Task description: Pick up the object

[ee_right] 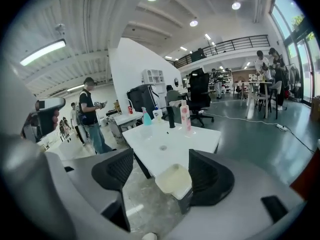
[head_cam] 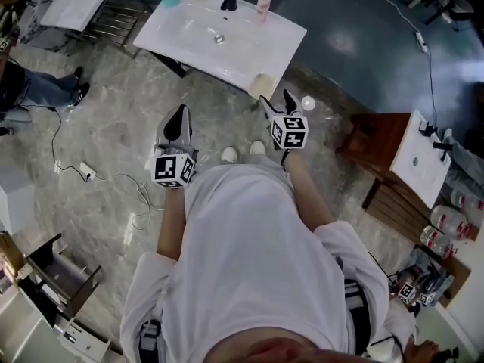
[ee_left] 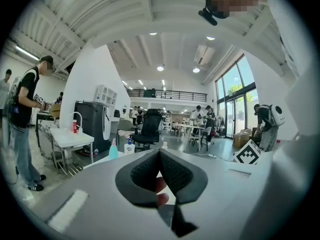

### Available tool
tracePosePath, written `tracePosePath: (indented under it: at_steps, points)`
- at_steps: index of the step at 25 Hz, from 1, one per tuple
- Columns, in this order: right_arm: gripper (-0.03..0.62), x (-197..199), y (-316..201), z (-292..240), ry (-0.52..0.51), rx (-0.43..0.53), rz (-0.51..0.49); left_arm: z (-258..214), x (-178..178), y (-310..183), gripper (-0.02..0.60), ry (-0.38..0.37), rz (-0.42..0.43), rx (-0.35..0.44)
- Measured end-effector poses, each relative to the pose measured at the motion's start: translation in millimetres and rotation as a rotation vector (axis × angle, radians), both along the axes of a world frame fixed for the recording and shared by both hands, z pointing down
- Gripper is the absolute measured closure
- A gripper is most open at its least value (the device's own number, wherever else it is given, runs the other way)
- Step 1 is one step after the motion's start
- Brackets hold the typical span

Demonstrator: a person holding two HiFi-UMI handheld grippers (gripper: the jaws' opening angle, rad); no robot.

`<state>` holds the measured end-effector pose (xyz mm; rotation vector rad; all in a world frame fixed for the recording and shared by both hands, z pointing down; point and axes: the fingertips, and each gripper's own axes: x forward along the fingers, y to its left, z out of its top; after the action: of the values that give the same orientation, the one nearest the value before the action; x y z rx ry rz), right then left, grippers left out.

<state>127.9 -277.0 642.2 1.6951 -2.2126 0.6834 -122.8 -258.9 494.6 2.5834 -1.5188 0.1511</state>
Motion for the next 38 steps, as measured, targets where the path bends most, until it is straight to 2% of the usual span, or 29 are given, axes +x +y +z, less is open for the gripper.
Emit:
tracePosePath:
  at_steps: [2,12,17,23,29,36,38]
  points:
    - [0.227,-1,-8,20,-0.003,-0.044,-0.013,1,-12,5,0.583,-0.013,-0.043,-0.008]
    - [0.180,-2,-41,113,0.025,-0.247,-0.065,4,-75,45,0.583,-0.058,-0.295,-0.064]
    - [0.148,-4,-50,142,0.050,-0.315,-0.089,9,-92,66,0.583,-0.072,-0.388,-0.091]
    - [0.143,-5,-58,164,0.050,-0.375,-0.086,13,-99,79,0.583,-0.074,-0.447,-0.114]
    - [0.152,-2,-60,181,0.043,-0.427,-0.071,11,-102,80,0.583,-0.081,-0.472,-0.115]
    - [0.234,7,-62,184,0.054,-0.440,-0.050,15,-100,75,0.583,-0.081,-0.473,-0.124]
    - [0.263,10,-62,182,0.087,-0.441,-0.045,15,-99,73,0.583,-0.083,-0.469,-0.122]
